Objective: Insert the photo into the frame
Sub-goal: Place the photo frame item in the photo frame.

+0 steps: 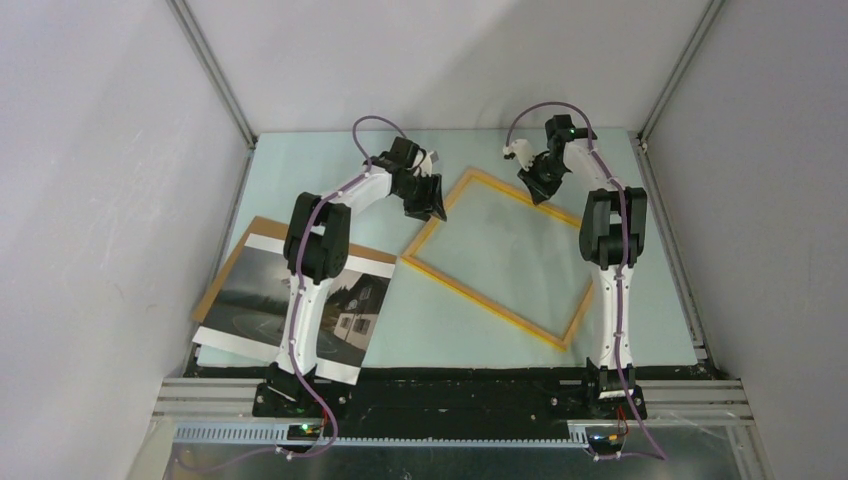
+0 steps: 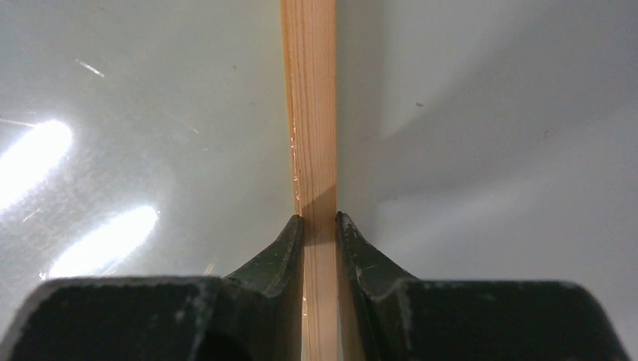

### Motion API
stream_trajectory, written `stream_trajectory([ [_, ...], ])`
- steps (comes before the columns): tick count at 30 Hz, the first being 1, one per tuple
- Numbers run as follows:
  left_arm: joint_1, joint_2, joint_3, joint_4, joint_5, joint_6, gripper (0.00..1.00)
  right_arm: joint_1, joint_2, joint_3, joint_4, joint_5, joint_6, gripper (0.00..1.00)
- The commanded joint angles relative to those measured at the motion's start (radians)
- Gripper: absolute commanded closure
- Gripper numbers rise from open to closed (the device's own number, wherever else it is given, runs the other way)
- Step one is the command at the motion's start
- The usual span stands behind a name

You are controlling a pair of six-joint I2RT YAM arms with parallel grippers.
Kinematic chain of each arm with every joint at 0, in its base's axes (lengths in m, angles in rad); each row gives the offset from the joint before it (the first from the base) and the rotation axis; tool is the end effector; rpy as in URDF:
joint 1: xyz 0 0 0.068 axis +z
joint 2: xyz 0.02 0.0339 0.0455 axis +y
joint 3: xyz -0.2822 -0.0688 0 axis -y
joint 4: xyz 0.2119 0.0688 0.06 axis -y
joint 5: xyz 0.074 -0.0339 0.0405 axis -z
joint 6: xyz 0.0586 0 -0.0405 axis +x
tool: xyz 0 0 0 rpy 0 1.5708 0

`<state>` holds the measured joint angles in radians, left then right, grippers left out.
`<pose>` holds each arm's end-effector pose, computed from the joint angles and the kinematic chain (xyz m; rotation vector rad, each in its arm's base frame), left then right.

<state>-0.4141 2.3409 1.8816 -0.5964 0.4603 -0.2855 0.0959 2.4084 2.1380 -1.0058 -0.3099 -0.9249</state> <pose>0.4430 -0.2231 0.1658 0.3390 2.6776 -0.8361 0.4837 0.0645 0.1794 -1.3942 2.3602 0.2281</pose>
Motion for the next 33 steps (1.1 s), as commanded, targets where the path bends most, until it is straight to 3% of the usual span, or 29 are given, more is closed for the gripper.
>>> stream_trajectory([
  [1, -0.063, -0.001, -0.039, -0.043, 0.034, -0.092, 0.47, 0.04, 0.037, 0.044, 0.094, -0.066, 0.007, 1.0],
  [8, -0.081, -0.004, -0.05, -0.043, -0.034, -0.133, 0.58, 0.057, 0.044, 0.053, 0.099, -0.053, 0.014, 1.0],
  [17, -0.078, -0.025, -0.069, -0.042, 0.005, -0.13, 0.81, 0.053, 0.027, 0.032, 0.102, -0.044, 0.017, 1.0],
  [33, -0.017, -0.043, -0.047, -0.041, 0.117, -0.083, 0.99, 0.042, 0.02, -0.001, 0.121, -0.032, 0.019, 1.0],
])
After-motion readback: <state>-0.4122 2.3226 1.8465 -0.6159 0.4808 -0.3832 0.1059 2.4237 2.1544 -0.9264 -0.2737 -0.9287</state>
